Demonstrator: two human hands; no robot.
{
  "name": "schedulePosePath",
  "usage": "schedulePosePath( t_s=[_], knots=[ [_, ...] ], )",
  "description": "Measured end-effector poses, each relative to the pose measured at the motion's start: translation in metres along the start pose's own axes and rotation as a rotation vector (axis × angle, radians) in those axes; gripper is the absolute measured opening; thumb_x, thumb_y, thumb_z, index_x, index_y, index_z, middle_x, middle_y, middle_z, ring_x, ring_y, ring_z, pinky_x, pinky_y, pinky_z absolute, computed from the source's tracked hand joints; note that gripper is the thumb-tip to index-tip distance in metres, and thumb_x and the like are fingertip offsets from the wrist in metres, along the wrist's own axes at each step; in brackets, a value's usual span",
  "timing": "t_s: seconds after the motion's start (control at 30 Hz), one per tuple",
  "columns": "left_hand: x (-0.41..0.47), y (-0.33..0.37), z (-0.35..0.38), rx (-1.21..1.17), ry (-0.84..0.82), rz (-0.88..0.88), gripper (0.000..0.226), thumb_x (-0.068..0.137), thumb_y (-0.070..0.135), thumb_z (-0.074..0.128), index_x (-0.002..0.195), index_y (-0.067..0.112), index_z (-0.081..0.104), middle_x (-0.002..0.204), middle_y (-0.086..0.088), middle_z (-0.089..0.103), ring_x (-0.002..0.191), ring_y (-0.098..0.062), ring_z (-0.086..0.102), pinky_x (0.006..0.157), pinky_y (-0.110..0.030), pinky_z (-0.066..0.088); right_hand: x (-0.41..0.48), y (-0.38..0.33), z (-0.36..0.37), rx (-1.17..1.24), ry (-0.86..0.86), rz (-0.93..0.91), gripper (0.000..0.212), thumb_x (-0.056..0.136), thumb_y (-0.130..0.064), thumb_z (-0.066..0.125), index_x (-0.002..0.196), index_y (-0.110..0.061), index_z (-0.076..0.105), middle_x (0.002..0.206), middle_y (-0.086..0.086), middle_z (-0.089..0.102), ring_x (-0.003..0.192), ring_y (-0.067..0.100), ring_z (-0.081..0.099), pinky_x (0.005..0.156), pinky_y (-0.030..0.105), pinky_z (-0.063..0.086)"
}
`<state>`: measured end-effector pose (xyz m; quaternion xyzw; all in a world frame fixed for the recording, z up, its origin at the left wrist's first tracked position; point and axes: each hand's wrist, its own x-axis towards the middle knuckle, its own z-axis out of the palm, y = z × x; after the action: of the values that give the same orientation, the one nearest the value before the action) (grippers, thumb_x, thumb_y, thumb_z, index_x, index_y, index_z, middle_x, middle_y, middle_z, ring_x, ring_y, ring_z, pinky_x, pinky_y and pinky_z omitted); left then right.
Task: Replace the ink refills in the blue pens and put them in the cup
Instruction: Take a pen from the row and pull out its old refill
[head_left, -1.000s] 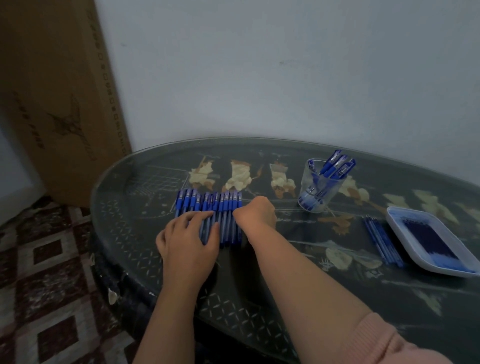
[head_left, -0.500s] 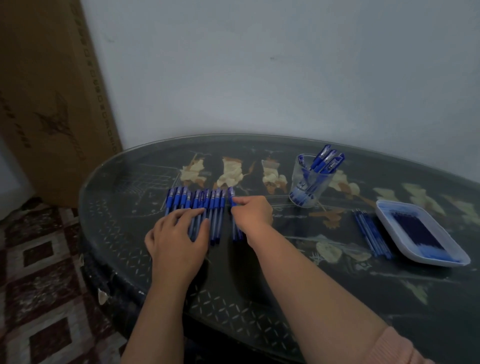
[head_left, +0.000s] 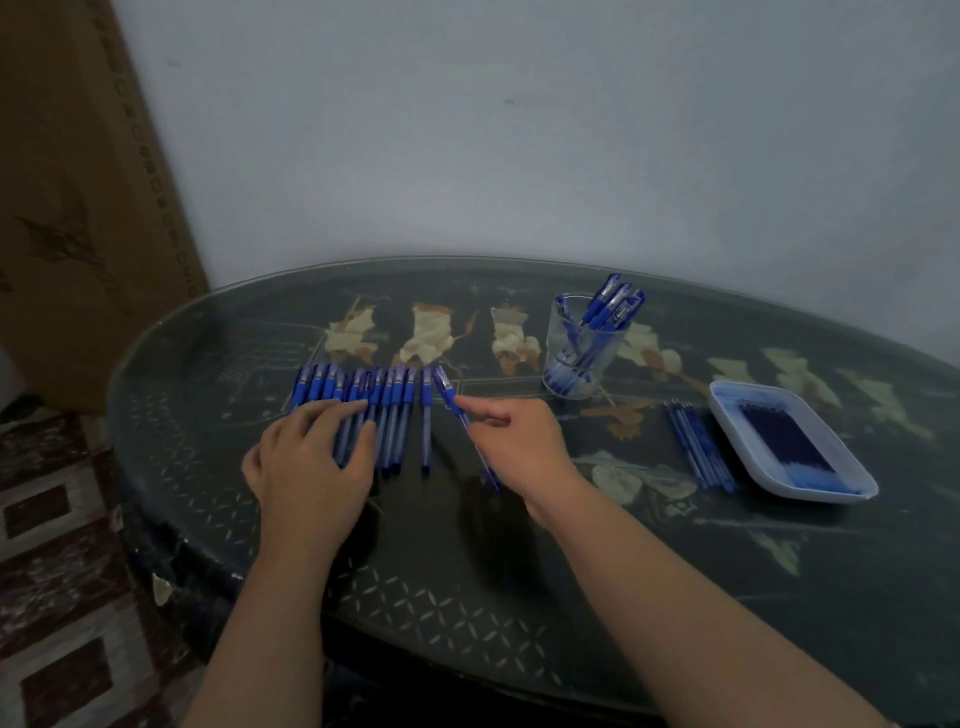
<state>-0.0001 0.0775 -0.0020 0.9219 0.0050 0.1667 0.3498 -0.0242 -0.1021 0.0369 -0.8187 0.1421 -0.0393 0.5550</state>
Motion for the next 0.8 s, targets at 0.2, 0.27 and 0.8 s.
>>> schedulePosePath(
  t_s=[0.2,0.27,0.8],
  knots=[
    [-0.002,0.032,0.01,-0.138,-0.069,0.331,0.042,0.088,0.034,0.065,0.129,0.038,0.057,0.129,0.009,0.057,0.125,-0.021,0.048,0.106,-0.054,0.036,-0.033,0.023,-0.064,-0.075,-0.05,-0.092,0.041,0.092,-0.007,0.06,0.114,-0.04,0.07,0.062,-0.004,0.059,0.058,0.011,0.045,0.056,0.021,0.04],
    [-0.009,0.046,0.022,-0.159,-0.146,0.482,0.047,0.088,0.038,0.066,0.133,0.041,0.053,0.129,0.013,0.057,0.123,-0.017,0.05,0.103,-0.051,0.04,-0.044,0.032,-0.084,-0.124,-0.083,-0.113,0.04,0.093,-0.008,0.06,0.113,-0.042,0.07,0.072,0.001,0.068,0.063,0.015,0.052,0.062,0.024,0.046],
    [-0.048,0.093,0.089,-0.074,-0.283,0.78,0.022,0.088,0.047,0.046,0.093,0.038,0.066,0.093,0.021,0.062,0.096,-0.001,0.054,0.087,-0.025,0.029,-0.073,0.1,-0.154,-0.467,0.017,-0.35,0.033,0.087,-0.017,0.073,0.116,-0.033,0.072,0.093,-0.012,0.058,0.081,-0.005,0.054,0.073,0.004,0.038]
  ],
)
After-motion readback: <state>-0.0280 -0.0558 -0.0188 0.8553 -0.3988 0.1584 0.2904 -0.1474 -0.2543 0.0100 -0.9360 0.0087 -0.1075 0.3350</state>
